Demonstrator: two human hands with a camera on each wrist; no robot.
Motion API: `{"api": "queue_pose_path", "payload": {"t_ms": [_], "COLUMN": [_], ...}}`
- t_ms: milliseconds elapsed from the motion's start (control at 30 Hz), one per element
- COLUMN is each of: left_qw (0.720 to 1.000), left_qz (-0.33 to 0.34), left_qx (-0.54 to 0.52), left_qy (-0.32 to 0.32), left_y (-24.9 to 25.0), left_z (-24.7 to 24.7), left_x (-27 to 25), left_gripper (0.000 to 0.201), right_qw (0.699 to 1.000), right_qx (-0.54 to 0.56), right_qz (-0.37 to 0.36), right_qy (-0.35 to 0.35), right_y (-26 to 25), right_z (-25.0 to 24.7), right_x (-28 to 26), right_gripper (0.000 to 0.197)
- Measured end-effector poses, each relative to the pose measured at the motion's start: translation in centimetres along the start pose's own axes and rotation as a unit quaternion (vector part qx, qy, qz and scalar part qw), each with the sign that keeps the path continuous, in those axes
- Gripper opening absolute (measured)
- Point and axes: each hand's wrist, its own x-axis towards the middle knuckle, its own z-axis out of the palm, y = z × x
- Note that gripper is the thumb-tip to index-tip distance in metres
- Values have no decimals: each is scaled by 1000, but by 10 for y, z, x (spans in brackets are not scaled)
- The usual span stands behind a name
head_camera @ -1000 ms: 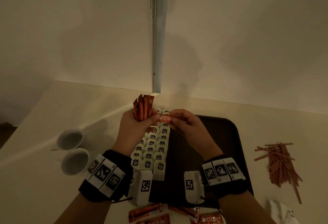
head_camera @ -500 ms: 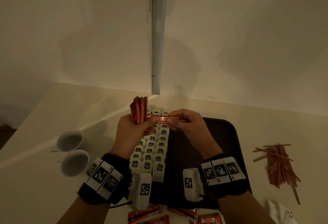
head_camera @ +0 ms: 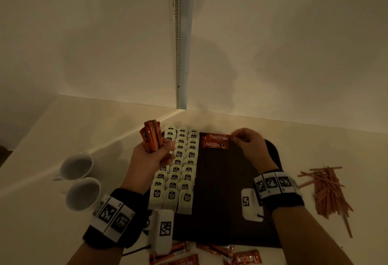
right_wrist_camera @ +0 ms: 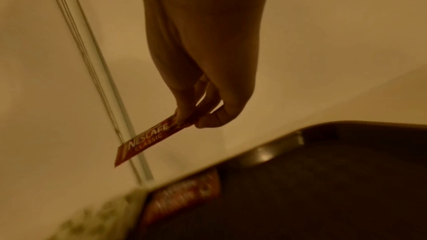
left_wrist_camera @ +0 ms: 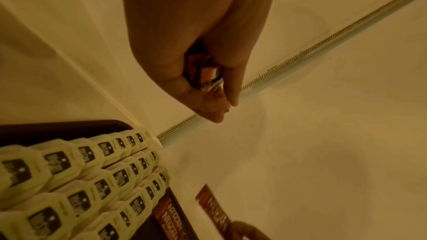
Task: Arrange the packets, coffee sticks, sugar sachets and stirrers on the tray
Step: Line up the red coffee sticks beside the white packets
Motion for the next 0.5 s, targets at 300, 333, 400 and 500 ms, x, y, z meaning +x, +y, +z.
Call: {"api": "queue_pose_path", "payload": {"t_ms": [300,333,400,500], "left_qw": [999,999,999,998], "left_qz": [-43,-45,-47,-57], "left_qx": [18,20,21,9], "left_qy": [0,-1,-3,-4], "left_y": [-11,-10,-9,-6], "left_z": [-5,-5,-5,-4], "left_x": [-2,-2,-2,-3], "left_gripper": [14,13,11,8], "right_qw": [994,994,993,992], "right_qx": [-66,-60,-49,-51], "right_qz": [82,91,106,110], "right_qy": [-26,-14,8,31], "right_y": [49,49,46,44], "right_z": [34,37,42,46], "right_x": [12,14,16,18], "right_gripper": [12,11,12,15]}}
